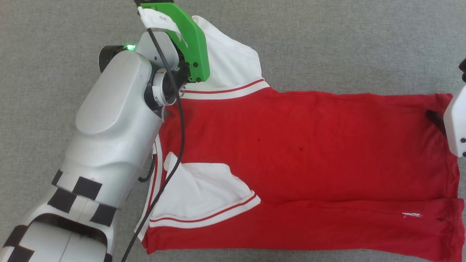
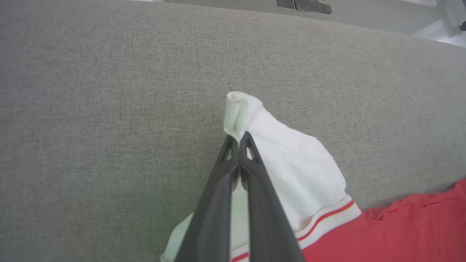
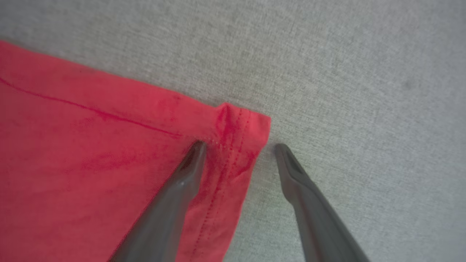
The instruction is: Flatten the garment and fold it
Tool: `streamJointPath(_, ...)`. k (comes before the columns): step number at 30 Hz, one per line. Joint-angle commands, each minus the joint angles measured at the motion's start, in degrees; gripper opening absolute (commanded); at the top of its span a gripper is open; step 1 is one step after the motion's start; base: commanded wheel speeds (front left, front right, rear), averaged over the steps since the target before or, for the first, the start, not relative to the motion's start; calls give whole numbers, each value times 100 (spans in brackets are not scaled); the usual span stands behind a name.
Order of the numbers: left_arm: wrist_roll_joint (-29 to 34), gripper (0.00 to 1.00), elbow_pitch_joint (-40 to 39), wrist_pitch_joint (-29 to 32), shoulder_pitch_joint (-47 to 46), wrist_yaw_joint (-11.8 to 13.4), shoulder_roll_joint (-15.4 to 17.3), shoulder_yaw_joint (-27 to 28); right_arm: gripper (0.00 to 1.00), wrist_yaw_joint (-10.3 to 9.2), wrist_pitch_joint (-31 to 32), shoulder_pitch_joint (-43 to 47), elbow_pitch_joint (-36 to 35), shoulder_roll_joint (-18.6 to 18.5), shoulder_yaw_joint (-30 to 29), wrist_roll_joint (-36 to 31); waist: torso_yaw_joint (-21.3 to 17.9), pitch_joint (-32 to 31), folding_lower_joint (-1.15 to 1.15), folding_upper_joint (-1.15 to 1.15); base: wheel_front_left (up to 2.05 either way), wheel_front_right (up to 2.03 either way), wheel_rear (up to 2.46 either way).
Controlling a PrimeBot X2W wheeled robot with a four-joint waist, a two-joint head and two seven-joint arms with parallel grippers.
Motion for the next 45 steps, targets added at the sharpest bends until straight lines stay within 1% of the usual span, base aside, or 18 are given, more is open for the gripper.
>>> streamJointPath(1, -37, 0, -41, -47, 85, 17, 43, 13, 0, -10, 24, 86, 172, 86, 109, 83, -19, -15, 0, 0, 0, 0, 0)
streamJointPath(4, -111, 0, -171, -171, 187, -18, 68, 89, 0, -10, -118, 63, 186, 125, 82, 220, -68, -97, 0, 0, 0, 0, 0)
streamJointPath(8, -217, 0, -499, -337, 400, -71, 174, 214, 0, -10, -481, 59, 147, 207, -95, 352, -116, -320, 0, 0, 0, 0, 0)
streamJointPath(10, -313, 0, -781, -439, 603, -107, 246, 310, 0, -10, -774, 115, 129, 287, -271, 427, -130, -512, 0, 0, 0, 0, 0)
streamJointPath(12, -404, 0, -1052, -519, 827, -119, 308, 398, 0, -10, -912, 246, 148, 322, -388, 466, -130, -672, 0, 0, 0, 0, 0)
streamJointPath(15, -546, 0, -1577, -596, 1348, -60, 435, 520, 0, -10, -1132, 588, 130, 377, -576, 425, -112, -977, 0, 0, 0, 0, 0)
streamJointPath(19, -724, 0, -2288, -690, 2218, 145, 659, 742, 0, -10, -1318, 1060, 136, 480, -741, 395, -130, -1348, 0, 0, 0, 0, 0)
streamJointPath(24, -879, 0, -3110, -812, 3490, 518, 889, 973, 0, -10, -1317, 1672, 119, 691, -881, 327, -127, -1697, 0, 0, 0, 0, 0)
streamJointPath(30, -1173, 0, -3764, -1000, 4783, 836, 853, 1193, 0, -10, -1248, 2233, 63, 930, -1025, 219, -96, -1903, 0, 0, 0, 0, 0)
streamJointPath(35, -1414, 0, -3771, -1109, 5729, 1005, 779, 1306, 0, -10, -1155, 2672, 89, 1169, -1146, 111, -86, -2044, 0, 0, 0, 0, 0)
streamJointPath(38, -1561, 0, -3524, -1129, 6074, 998, 683, 1298, 0, -10, -1087, 2872, 132, 1287, -1127, 38, -80, -2083, 0, 0, 0, 0, 0)
streamJointPath(43, -1765, 0, -2933, -1149, 6170, 891, 510, 1308, 0, -10, -1142, 2960, 267, 1453, -1127, -69, -115, -2131, 0, 0, 0, 0, 0)
streamJointPath(44, -1744, 43, -2790, -1166, 6153, 883, 522, 1306, 36, -10, -1213, 2947, 294, 1493, -1142, -100, -134, -2153, 0, 0, 0, 0, 0)
streamJointPath(45, -1718, 100, -2730, -1170, 6142, 881, 542, 1295, 90, -10, -1237, 2945, 302, 1509, -1150, -110, -146, -2166, 0, 0, 0, 0, 0)
